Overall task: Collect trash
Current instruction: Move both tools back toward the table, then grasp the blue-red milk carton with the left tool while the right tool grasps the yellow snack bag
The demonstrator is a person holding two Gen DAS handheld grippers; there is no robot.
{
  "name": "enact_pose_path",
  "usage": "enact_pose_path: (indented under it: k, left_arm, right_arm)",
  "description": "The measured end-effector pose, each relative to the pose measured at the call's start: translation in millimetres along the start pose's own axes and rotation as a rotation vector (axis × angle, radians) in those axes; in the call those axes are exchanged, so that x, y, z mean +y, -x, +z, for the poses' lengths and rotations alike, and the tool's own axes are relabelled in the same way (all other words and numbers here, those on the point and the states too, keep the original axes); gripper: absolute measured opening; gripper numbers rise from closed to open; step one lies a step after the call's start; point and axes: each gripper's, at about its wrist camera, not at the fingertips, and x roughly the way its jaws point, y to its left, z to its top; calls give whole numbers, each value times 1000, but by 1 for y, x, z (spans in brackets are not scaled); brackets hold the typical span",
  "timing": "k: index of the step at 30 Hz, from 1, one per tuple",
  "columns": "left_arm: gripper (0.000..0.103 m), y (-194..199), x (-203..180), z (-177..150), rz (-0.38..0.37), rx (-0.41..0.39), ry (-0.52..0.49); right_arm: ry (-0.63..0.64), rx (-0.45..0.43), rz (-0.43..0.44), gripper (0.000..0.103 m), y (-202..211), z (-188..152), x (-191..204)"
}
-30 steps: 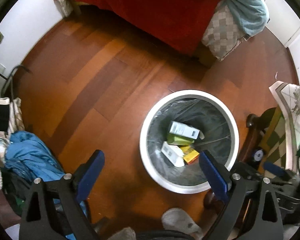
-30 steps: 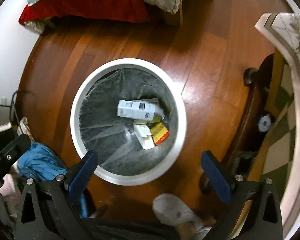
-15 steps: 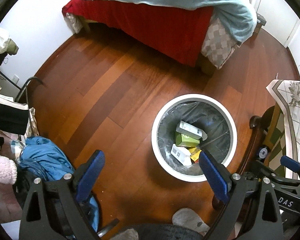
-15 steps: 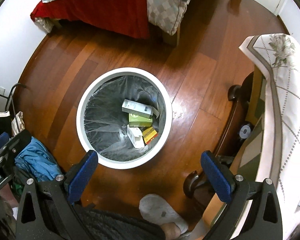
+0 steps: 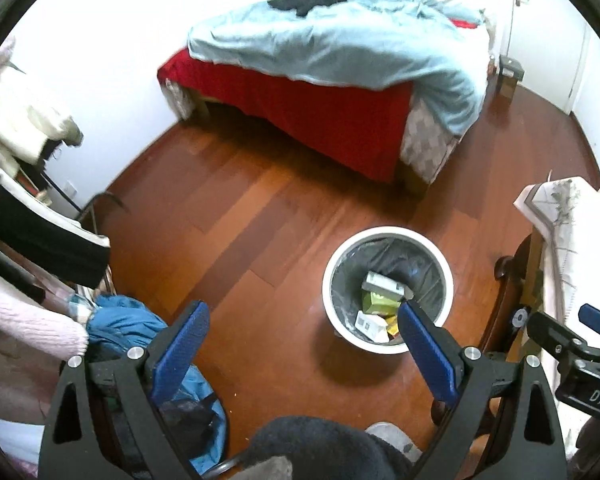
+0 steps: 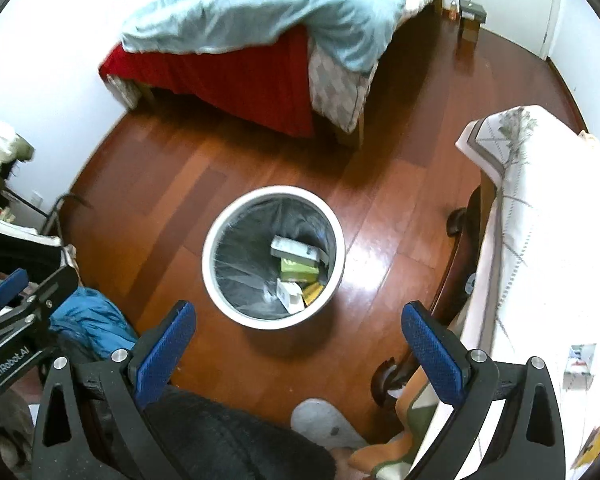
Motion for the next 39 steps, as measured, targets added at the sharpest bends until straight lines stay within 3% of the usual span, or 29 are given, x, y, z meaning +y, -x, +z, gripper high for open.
enact_pose_path:
  k: [6, 11, 19, 22, 27, 29, 34, 39]
  left_arm:
    - [96, 52, -21, -7, -34, -80, -14]
    - [96, 79, -66, -20, -131, -111, -59]
    - [96, 92, -192, -54, -276, -76, -240]
    - [96, 92, -255, -69, -319, -59, -377]
    - [96, 90, -362, -92, -349, -87, -717]
    - [96, 87, -400, -100, -335, -101, -866]
    - [95, 69, -457, -119, -322, -78, -1116]
    - [95, 48, -489, -135, -301, -18, -1286]
  right_arm:
    - [-86, -76, 96, 103, 67, -18, -26]
    - [-199, -123, 132, 103, 118, -47, -74]
    - [-429, -166, -14, 103, 181, -120, -206]
    - [-571, -147, -93, 103, 190, -155, -271]
    - [-793, -87, -183, 103, 179, -214, -361]
    - [-840, -78, -211, 103, 173, -229, -380]
    - [-912, -62, -255, 103, 155, -246, -413]
    - [-906, -55, -286, 103, 140, -250, -434]
